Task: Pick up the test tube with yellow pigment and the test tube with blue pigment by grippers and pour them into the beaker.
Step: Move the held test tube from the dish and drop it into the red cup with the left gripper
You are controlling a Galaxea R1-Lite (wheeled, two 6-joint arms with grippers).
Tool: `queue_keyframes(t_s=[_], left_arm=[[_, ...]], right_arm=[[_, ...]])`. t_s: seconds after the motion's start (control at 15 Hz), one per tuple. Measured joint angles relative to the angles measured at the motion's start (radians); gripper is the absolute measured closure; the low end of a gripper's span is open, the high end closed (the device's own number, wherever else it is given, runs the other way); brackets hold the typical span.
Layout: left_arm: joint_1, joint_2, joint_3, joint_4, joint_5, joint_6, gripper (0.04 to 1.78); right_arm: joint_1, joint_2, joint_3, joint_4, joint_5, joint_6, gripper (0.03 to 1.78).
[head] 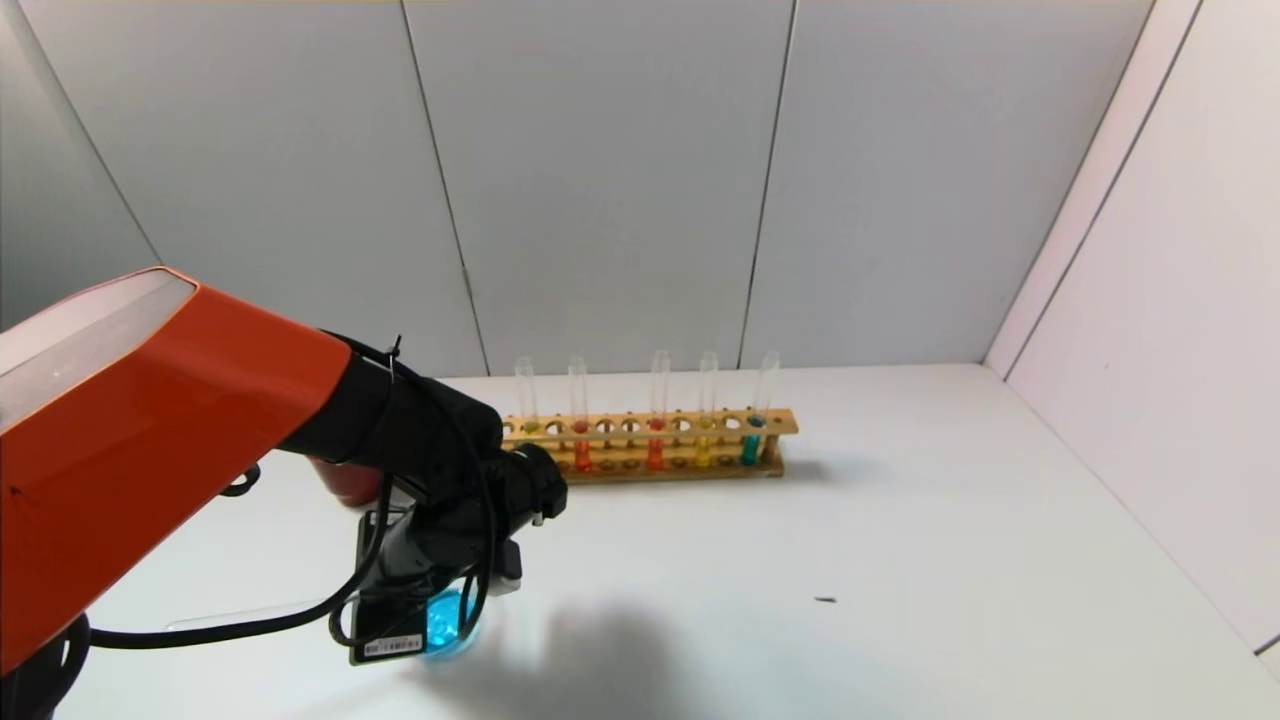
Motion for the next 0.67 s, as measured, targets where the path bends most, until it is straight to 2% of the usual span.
queue_keyframes(t_s=[0.67], left_arm=[[-0.009, 0.032, -0.015, 0.005, 0.001, 0.0, 1.5]], right_arm=[[0.0, 0.0, 0.0, 0.0, 0.0, 0.0, 0.11]])
